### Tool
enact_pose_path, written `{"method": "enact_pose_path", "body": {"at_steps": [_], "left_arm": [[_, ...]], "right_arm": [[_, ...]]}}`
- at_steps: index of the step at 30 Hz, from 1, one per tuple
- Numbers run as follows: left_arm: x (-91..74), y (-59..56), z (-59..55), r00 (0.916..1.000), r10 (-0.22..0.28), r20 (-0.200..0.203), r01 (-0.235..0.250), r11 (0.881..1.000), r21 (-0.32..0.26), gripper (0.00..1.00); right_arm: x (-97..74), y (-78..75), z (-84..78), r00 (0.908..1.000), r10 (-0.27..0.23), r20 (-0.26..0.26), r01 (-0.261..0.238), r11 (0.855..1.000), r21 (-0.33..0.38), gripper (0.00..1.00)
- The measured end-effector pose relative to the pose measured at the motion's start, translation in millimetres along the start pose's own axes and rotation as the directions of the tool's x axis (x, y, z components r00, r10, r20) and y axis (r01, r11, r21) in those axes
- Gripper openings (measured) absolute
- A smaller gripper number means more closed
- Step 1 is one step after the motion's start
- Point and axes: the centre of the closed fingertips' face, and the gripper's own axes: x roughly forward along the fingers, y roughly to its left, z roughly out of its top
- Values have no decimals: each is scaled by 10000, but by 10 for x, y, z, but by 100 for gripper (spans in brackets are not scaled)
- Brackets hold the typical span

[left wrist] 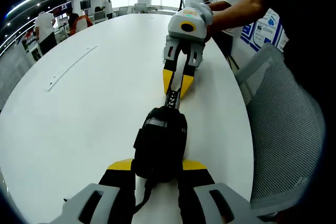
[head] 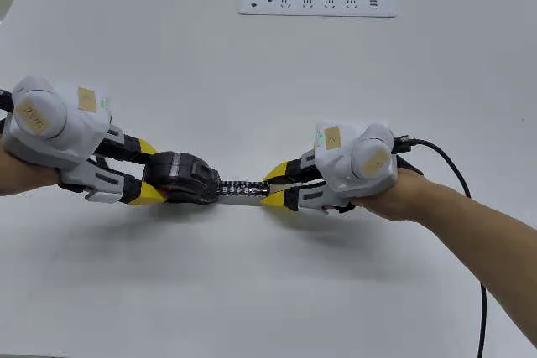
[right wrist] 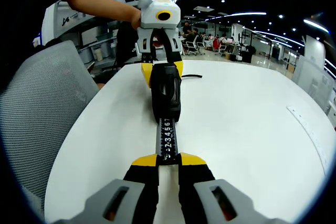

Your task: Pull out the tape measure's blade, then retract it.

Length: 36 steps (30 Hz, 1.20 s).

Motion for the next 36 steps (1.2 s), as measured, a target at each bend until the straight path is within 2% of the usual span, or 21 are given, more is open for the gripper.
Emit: {"method": "enact_pose_path", "body": {"at_steps": [36], "left_arm": [[16, 9, -17, 10000, -45, -53, 44, 9998, -168, 28]], "right_arm": [[-187, -48, -163, 9997, 23, -235, -26, 9999, -149, 11]]}}
